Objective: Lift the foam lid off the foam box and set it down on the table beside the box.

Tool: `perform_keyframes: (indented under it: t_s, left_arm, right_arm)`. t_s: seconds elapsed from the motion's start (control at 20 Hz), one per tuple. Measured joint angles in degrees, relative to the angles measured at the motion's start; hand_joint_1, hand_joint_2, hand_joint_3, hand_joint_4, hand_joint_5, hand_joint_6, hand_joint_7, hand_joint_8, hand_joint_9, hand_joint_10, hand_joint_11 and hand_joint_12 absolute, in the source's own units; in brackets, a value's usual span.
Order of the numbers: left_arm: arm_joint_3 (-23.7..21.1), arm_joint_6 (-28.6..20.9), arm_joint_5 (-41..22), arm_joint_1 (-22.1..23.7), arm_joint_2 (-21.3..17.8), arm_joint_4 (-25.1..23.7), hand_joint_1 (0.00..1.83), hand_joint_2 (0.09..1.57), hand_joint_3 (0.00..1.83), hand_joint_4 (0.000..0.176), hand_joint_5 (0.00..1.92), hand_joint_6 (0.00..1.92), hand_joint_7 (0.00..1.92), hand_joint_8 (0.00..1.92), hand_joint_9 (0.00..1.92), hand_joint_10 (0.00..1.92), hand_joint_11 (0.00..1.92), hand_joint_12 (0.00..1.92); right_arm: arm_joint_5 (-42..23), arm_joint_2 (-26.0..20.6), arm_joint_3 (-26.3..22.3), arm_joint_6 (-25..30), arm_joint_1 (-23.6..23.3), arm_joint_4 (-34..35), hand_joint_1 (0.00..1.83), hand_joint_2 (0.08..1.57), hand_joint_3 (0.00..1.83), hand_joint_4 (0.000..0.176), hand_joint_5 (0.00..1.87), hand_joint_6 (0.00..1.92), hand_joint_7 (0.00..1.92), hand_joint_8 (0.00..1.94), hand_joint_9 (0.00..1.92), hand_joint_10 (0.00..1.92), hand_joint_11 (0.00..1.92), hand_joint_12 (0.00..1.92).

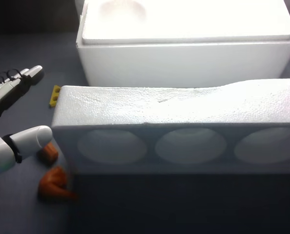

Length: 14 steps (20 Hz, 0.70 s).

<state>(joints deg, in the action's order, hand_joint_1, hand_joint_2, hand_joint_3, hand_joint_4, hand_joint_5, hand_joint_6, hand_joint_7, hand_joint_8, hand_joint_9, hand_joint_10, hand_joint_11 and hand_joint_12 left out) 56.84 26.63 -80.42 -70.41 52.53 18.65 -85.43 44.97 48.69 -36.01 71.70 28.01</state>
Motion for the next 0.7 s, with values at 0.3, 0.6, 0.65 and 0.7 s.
perform_keyframes:
  t_s: [0.3,0.6,0.65,0.7]
  left_arm:
    - [2.0,2.0,-4.0,3.7,-3.4,0.9,0.12,1.24,0.01,0.141,0.00,0.00,0.00,0.00,0.00,0.00,0.00,0.00]
    - [4.6,3.6,-0.4,11.4,-3.5,-3.6,0.17,1.25,0.00,0.127,0.00,0.00,0.00,0.00,0.00,0.00,0.00,0.00]
    - [6.0,3.6,1.3,14.4,-3.3,-6.2,0.20,1.24,0.00,0.134,0.00,0.00,0.00,0.00,0.00,0.00,0.00,0.00]
    - [7.2,3.7,3.4,17.3,-2.6,-7.9,0.23,1.25,0.00,0.139,0.00,0.00,0.00,0.00,0.00,0.00,0.00,0.00]
  right_arm:
    - [-2.5,-2.9,0.6,-2.7,-3.0,-1.9,0.21,1.39,0.01,0.039,0.00,0.00,0.00,0.00,0.00,0.00,0.00,0.00]
    - [-1.8,-3.4,2.4,-4.4,-7.1,-4.2,0.28,1.39,0.00,0.028,0.00,0.00,0.00,0.00,0.00,0.00,0.00,0.00]
    - [-1.2,-3.4,3.0,-4.6,-8.3,-5.2,0.34,1.41,0.01,0.016,0.00,0.00,0.00,0.00,0.00,0.00,0.00,0.00]
    - [-0.2,-3.4,3.4,-4.8,-9.4,-5.6,0.35,1.42,0.01,0.023,0.00,0.00,0.00,0.00,0.00,0.00,0.00,0.00]
